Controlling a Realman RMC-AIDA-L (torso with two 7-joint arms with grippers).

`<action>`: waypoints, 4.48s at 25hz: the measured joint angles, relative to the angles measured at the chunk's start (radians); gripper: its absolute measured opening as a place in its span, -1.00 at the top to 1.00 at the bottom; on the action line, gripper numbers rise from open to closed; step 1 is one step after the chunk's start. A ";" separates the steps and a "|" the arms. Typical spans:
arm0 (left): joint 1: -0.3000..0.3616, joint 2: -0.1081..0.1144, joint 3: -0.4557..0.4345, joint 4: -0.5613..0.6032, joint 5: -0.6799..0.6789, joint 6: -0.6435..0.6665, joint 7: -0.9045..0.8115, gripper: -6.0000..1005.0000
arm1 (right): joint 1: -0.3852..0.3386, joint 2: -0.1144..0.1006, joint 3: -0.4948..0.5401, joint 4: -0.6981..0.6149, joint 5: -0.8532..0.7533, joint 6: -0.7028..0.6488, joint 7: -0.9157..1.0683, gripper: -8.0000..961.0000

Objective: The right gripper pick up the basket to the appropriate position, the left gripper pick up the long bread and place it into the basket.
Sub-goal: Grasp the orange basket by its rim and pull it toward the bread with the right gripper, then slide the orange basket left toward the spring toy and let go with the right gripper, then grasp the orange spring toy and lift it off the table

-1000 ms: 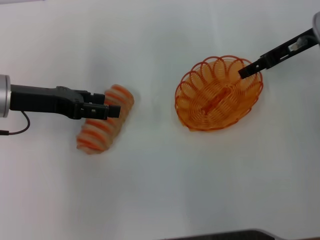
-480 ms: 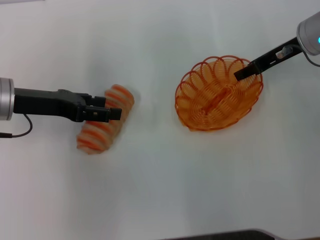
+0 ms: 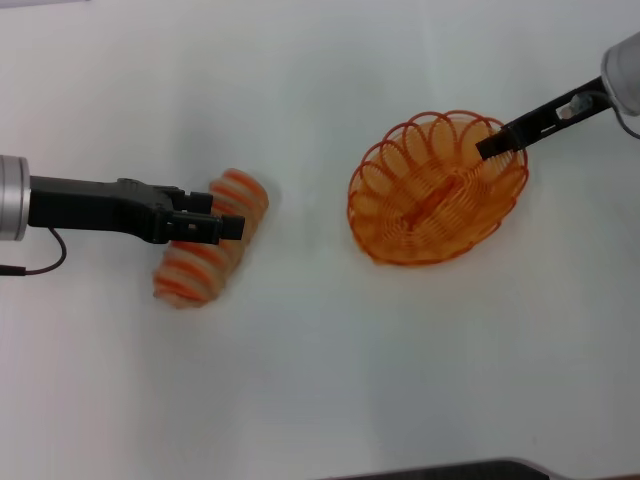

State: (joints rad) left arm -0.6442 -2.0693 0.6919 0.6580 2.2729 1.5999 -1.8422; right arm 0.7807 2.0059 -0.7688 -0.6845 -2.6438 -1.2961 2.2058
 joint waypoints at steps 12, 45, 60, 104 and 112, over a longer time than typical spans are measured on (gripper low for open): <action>-0.005 0.007 -0.005 0.007 -0.001 -0.003 0.000 -0.61 | -0.193 -0.035 0.171 -0.030 0.319 -0.135 0.016 0.77; -0.026 0.009 0.000 0.008 0.005 -0.034 -0.008 -0.61 | -0.312 0.054 0.303 0.127 0.444 -0.100 -0.073 -0.17; -0.026 0.009 0.000 0.008 0.004 -0.037 -0.005 -0.61 | -0.351 0.005 0.345 0.116 0.451 -0.288 -0.126 -0.34; -0.101 -0.096 0.479 0.398 0.434 -0.086 -0.850 -0.56 | -0.374 0.076 0.457 0.064 0.735 -0.325 -0.973 -0.32; -0.105 -0.097 0.549 0.376 0.428 -0.105 -0.862 -0.51 | -0.370 0.077 0.459 0.074 0.747 -0.308 -0.974 -0.31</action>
State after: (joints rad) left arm -0.7488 -2.1660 1.2410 1.0337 2.7005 1.4951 -2.7039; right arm 0.4110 2.0831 -0.3099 -0.6105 -1.8966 -1.6044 1.2320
